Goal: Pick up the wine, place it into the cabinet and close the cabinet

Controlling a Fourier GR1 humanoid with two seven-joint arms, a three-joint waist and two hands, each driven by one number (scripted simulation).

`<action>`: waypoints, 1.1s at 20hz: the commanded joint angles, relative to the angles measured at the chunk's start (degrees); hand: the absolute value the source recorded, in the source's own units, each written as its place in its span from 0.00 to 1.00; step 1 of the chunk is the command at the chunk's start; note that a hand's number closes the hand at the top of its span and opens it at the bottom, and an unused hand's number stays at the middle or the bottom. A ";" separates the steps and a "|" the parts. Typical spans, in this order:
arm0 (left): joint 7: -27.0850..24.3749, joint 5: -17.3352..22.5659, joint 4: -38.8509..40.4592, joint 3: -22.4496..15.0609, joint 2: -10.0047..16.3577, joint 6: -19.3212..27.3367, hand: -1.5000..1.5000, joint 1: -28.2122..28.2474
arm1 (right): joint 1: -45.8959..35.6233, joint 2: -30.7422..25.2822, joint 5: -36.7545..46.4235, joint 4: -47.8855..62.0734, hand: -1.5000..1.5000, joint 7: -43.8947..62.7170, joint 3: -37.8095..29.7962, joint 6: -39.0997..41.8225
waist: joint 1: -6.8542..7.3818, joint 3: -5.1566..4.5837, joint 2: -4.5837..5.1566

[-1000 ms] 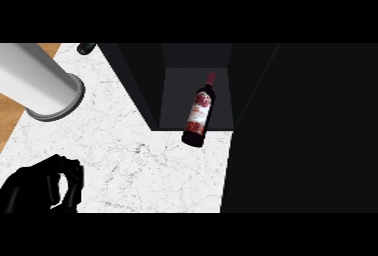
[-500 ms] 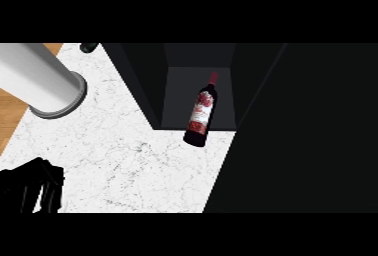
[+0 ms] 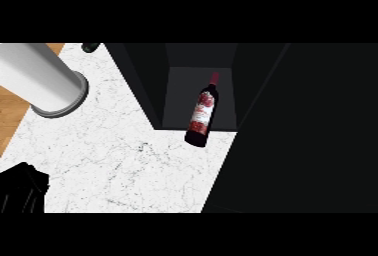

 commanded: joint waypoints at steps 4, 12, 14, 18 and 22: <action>1.04 3.39 -1.23 5.62 2.19 -4.40 1.00 2.51 | -17.60 6.11 -2.69 7.47 1.00 2.98 7.04 -13.69 | 0.16 0.04 -0.05; 1.80 -0.59 3.39 3.85 -2.39 -4.40 1.00 -2.73 | -39.81 6.25 -11.11 25.10 1.00 -1.20 4.94 -28.95 | -0.33 0.06 0.13; 1.68 0.15 2.72 6.23 -1.48 -5.64 1.00 -1.34 | -45.56 6.27 -13.37 28.44 1.00 -1.65 3.38 -31.13 | 0.03 0.06 0.10; 0.29 -1.02 3.77 7.02 -3.74 -8.41 1.00 1.28 | -45.53 6.28 -15.79 32.07 1.00 -4.82 0.42 -28.96 | -0.50 0.09 0.04; 1.47 -1.13 1.97 7.37 -4.33 -9.64 1.00 2.48 | -48.47 6.28 -17.44 38.33 1.00 -8.89 0.85 -33.34 | -0.39 0.09 0.02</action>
